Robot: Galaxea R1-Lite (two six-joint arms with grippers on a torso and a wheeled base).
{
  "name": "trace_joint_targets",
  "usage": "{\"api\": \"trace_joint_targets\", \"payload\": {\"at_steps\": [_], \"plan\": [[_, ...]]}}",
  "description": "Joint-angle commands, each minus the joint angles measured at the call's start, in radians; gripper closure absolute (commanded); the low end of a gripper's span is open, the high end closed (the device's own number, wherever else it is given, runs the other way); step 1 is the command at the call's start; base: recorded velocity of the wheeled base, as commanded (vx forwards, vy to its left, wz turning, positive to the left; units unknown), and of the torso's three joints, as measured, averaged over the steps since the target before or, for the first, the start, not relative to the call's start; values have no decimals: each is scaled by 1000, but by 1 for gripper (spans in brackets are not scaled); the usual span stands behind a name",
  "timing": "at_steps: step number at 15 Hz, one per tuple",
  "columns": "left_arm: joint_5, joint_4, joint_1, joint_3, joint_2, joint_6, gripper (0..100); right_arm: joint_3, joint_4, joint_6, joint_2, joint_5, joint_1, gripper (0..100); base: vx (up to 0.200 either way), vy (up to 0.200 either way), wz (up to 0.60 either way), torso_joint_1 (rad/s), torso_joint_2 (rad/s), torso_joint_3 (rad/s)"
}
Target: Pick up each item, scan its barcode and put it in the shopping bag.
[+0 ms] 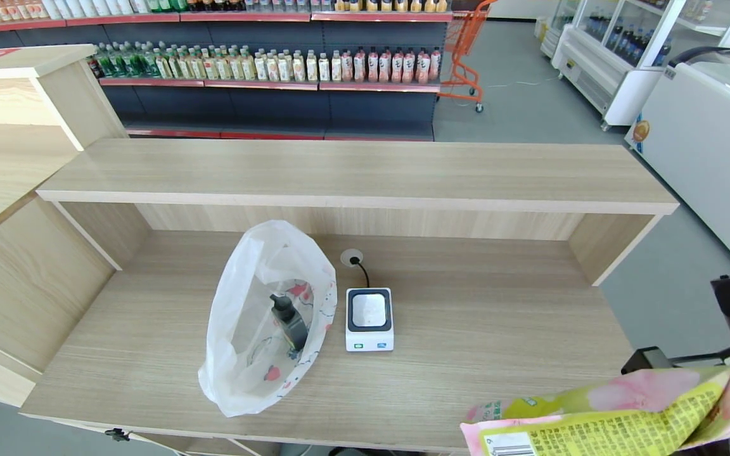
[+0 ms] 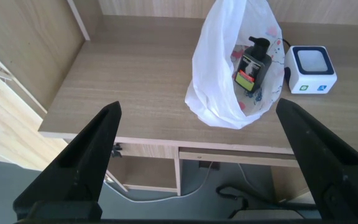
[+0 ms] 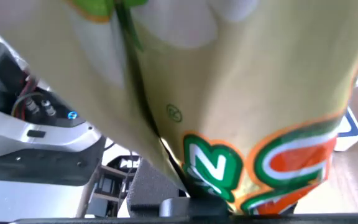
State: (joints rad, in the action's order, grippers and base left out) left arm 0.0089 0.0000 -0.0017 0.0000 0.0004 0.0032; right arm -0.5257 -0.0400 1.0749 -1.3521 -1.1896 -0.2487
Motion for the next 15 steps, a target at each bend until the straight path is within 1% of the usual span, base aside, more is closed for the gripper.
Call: {"api": "trace_joint_targets", "payload": {"at_steps": [1, 2, 5, 15], "plan": [[0, 0, 0, 0, 1, 0, 0, 15, 12, 16, -2, -1, -9, 100, 0, 0, 0, 0, 0, 0], [0, 0, 0, 0, 0, 0, 0, 15, 54, 43, -1, -1, -4, 100, 0, 0, 0, 0, 0, 0], [0, 0, 0, 0, 1, 0, 0, 12, 72, 114, -9, -4, -6, 100, 0, 0, 0, 0, 0, 0], [0, 0, 0, 0, 0, 0, 0, 10, 72, 114, -12, -2, 5, 100, 0, 0, 0, 0, 0, 0]]}}
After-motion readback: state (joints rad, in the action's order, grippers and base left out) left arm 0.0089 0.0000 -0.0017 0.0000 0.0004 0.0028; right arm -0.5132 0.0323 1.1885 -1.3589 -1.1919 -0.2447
